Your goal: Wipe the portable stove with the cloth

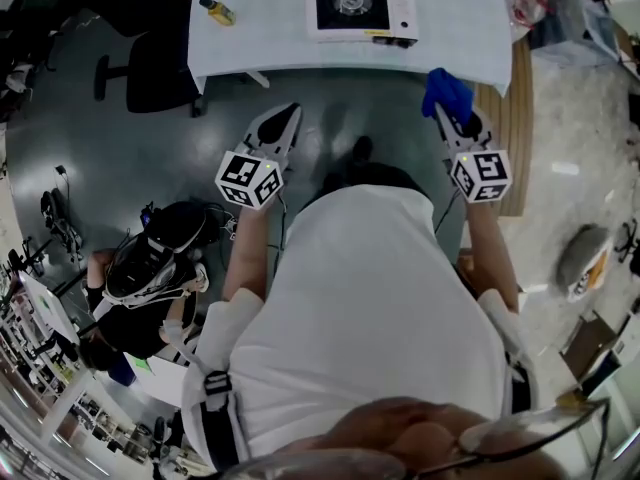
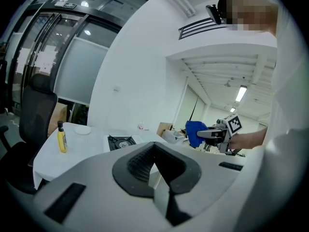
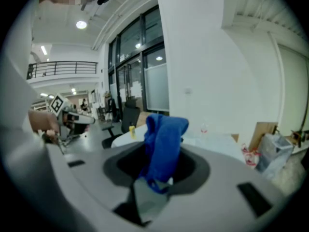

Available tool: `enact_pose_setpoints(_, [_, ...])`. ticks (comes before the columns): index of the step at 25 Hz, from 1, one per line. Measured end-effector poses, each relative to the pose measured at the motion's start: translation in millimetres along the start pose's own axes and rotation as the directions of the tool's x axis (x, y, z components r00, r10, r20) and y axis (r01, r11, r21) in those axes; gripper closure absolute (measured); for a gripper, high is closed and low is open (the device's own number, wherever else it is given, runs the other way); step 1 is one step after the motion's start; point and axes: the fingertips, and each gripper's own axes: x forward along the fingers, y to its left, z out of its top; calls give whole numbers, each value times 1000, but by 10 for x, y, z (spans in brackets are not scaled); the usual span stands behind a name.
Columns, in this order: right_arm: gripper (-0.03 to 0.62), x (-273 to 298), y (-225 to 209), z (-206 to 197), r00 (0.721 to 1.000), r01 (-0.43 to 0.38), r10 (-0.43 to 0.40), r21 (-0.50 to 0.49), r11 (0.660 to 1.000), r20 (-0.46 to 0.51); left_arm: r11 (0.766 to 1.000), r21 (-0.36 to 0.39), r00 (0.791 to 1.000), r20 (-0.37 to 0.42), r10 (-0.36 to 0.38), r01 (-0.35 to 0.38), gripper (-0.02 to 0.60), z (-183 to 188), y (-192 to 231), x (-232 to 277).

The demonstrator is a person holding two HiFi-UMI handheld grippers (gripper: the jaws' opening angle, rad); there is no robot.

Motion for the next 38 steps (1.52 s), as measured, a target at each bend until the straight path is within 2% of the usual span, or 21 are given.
enact_pose_setpoints(11, [442, 659, -386, -226, 996, -70, 69, -7, 998, -57, 998, -20, 997, -51, 64, -65, 551, -83, 164, 517])
enact_pose_setpoints(18, [442, 924, -435, -402, 993, -75, 73, -27, 997, -95, 997, -32, 994, -82, 65, -68, 551, -108, 204, 688])
enact_pose_setpoints(23, [442, 1150, -376, -610, 988, -59, 54, -27, 998, -146, 1000, -16, 992, -120, 24, -26, 551, -181, 358, 831])
enact_pose_setpoints(28, [441, 1358, -382, -771, 984, -1, -2, -17, 1000, -177, 999, -14, 990, -139, -38, 36, 551, -221, 533, 1022])
enact_pose_setpoints(38, [442, 1941, -368, -1348, 966, 101, -97, 8, 995, -240, 991, -4, 965, -225, -133, 136, 551, -449, 881, 1282])
